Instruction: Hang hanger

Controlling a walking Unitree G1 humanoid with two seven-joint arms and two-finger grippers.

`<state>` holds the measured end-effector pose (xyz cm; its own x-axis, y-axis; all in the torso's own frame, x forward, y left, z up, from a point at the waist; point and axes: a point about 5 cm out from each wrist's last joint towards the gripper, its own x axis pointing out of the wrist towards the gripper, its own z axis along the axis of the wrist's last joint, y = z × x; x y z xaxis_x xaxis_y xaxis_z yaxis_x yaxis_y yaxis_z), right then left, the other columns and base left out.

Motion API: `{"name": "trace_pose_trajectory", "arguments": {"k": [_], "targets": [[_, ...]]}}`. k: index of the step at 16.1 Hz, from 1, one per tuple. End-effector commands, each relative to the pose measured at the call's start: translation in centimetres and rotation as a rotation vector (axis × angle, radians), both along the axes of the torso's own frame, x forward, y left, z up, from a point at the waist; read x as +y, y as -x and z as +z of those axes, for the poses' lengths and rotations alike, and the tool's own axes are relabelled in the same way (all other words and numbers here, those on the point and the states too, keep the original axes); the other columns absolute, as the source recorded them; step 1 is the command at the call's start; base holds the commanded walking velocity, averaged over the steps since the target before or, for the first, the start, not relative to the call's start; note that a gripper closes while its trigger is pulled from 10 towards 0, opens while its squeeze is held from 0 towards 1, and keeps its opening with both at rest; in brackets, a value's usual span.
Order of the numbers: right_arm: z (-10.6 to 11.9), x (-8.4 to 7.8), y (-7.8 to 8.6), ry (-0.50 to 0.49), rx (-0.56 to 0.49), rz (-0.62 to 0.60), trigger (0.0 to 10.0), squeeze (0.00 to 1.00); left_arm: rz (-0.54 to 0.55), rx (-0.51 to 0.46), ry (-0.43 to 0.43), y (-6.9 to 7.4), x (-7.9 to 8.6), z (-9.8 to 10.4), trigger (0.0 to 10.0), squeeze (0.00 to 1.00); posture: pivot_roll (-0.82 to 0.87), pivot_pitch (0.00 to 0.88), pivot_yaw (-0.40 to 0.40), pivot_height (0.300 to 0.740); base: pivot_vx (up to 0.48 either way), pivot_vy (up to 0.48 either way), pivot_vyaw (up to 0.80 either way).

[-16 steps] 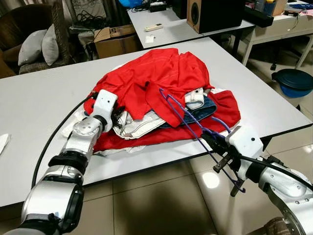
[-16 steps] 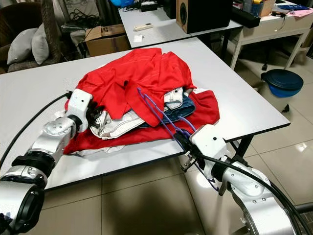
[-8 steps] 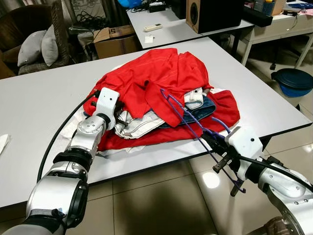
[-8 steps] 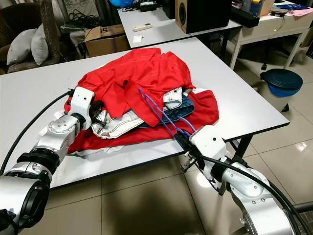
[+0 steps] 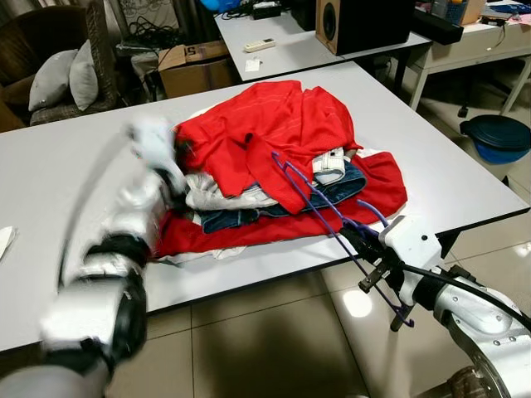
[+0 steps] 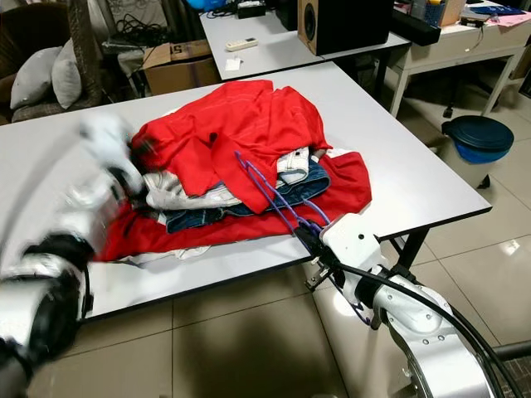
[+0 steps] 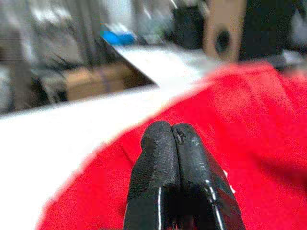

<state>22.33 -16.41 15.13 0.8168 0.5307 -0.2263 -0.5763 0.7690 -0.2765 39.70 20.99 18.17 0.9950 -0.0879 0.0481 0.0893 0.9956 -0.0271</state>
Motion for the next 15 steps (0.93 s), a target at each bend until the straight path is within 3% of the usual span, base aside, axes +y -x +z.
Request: {"name": "trace_pose_trajectory", "arguments": {"k": [1, 3, 5, 6, 7, 8, 9, 10, 11, 12, 14, 15], "targets": [[0.2, 0.3, -0.2, -0.003, -0.019, 0.008, 10.0, 0.0, 0.056, -0.023, 0.017, -0.1, 1.0, 0.7, 0.0, 0.0, -0.16, 0.0, 0.15, 0.74, 0.0, 0.0, 0.0], [0.2, 0.4, -0.5, -0.007, -0.028, 0.006, 10.0, 0.0, 0.203, 0.007, -0.069, -0.1, 2.9, 1.3, 0.0, 0.0, -0.16, 0.0, 0.15, 0.74, 0.0, 0.0, 0.0], [0.1, 0.6, -0.5, -0.012, -0.031, 0.005, 10.0, 0.0, 0.212, 0.06, -0.191, -0.1, 3.0, 0.8, 0.0, 0.0, -0.16, 0.0, 0.161, 0.74, 0.0, 0.0, 0.0], [0.1, 0.6, -0.4, -0.015, -0.032, 0.003, 10.0, 0.0, 0.149, 0.056, -0.198, -0.2, 2.2, 0.7, 0.0, 0.0, -0.16, 0.0, 0.167, 0.74, 0.0, 0.0, 0.0], [0.1, 0.6, -0.3, -0.018, -0.032, -0.002, 10.0, 0.0, -0.016, 0.045, -0.176, -0.3, 0.3, 0.4, 10.0, 0.0, -0.17, 0.0, 0.177, 0.74, 0.0, 0.0, 0.0], [0.0, 0.5, -0.2, -0.018, -0.031, -0.013, 10.0, 0.0, -0.247, 0.041, -0.153, -0.1, -2.3, -0.2, 10.0, 1.0, -0.17, 0.0, 0.183, 0.74, 0.0, 0.0, 0.0], [-0.1, 0.4, -0.1, -0.017, -0.03, -0.018, 10.0, 0.0, -0.393, 0.05, -0.16, 0.2, -4.0, -0.8, 10.0, 1.0, -0.18, 0.0, 0.189, 0.74, 0.0, 0.0, 0.0], [-0.1, 0.4, -0.1, -0.017, -0.03, -0.018, 10.0, 0.0, -0.452, 0.056, -0.191, 0.4, -4.7, -1.2, 10.0, 1.0, -0.18, 0.0, 0.192, 0.74, 0.0, 0.0, 0.0], [0.0, 0.4, 0.1, -0.008, -0.031, -0.009, 10.0, 0.0, -0.529, 0.103, -0.294, 0.7, -5.7, -2.0, 10.0, 1.0, -0.18, 0.0, 0.195, 0.74, 0.0, 0.0, 0.0], [0.1, 0.3, 0.2, -0.006, -0.031, -0.007, 10.0, 0.0, -0.532, 0.112, -0.313, 0.6, -5.8, -2.1, 10.0, 1.0, -0.19, 0.0, 0.196, 0.74, 0.0, 0.0, 0.0], [0.2, -0.1, 0.4, 0.003, -0.028, -0.009, 10.0, 0.0, -0.528, 0.161, -0.431, 0.6, -5.3, -2.5, 10.0, 1.0, -0.19, 0.0, 0.197, 0.74, 0.0, 0.0, 0.0], [0.2, -0.3, 0.4, 0.007, -0.027, -0.013, 10.0, 0.0, -0.533, 0.172, -0.438, 0.7, -5.3, -2.6, 10.0, 1.0, -0.19, 0.0, 0.199, 0.74, 0.0, 0.0, 0.0]]}}
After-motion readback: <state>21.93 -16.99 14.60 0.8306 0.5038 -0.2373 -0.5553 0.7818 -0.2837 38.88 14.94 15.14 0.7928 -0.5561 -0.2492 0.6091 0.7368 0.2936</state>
